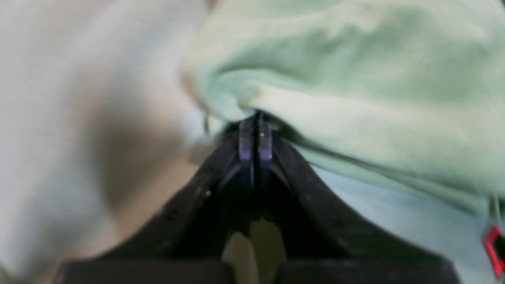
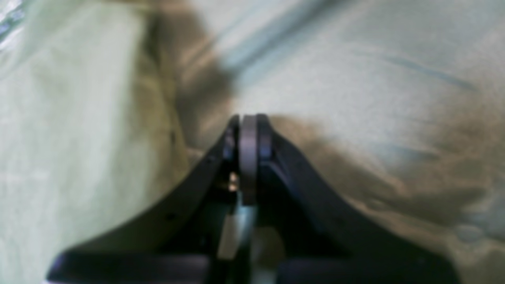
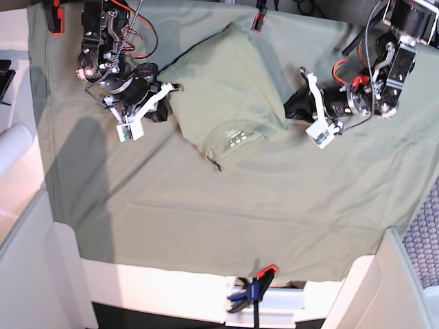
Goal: Fold the T-shirt properly
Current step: 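Push the folded shirt's sides inward with both grippers to square it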
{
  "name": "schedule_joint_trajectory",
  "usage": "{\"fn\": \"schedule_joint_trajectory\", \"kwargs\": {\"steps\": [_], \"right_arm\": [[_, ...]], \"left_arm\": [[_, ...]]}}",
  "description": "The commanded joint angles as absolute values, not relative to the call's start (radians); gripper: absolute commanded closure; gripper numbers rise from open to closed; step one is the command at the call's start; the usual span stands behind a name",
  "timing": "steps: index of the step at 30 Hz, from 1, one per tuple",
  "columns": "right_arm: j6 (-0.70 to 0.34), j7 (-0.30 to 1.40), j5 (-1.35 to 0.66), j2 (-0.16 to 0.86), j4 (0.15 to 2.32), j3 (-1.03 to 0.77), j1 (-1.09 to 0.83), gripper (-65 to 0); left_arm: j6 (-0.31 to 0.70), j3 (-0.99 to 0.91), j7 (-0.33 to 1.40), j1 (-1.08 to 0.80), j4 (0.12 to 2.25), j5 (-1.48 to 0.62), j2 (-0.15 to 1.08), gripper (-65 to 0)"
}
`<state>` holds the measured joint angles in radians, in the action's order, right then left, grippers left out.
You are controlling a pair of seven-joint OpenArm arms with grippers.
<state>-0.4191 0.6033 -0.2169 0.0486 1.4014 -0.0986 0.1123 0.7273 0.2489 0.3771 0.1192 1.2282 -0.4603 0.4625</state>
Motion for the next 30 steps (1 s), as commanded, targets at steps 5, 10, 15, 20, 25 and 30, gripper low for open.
{"fn": "schedule_joint_trajectory", "kwargs": {"steps": [5, 10, 15, 20, 25, 30], "right_arm": [[-0.420, 0.590, -0.251, 0.050, 1.424, -0.101, 0.112, 0.0], [-0.424, 0.608, -0.323, 0.040, 1.425, -0.100, 0.093, 0.0], [-0.424, 0.657, -0.321, -0.015, 1.425, -0.098, 0.085, 0.0], [-0.424, 0.653, -0.318, -0.021, 1.430, -0.098, 0.085, 0.0], [-0.423, 0.644, -0.268, 0.004, 1.431, -0.099, 0.086, 0.0], [-0.423, 0.617, -0.269, 0.060, 1.431, -0.099, 0.094, 0.0]], "left_arm": [[0.698, 0.248, 0.381, 0.279, 1.056, -0.429, 0.433, 0.0], [0.698, 0.323, 0.377, 0.419, 0.906, -0.392, 0.393, 0.0], [0.683, 0.445, 0.367, 0.498, 0.857, -0.379, 0.383, 0.0], [0.696, 0.428, 0.416, 0.514, 0.871, -0.474, 0.445, 0.0], [0.698, 0.356, 0.525, 0.461, 0.953, -0.666, 0.571, 0.0], [0.698, 0.295, 0.687, 0.298, 1.182, -0.857, 0.656, 0.0]]}}
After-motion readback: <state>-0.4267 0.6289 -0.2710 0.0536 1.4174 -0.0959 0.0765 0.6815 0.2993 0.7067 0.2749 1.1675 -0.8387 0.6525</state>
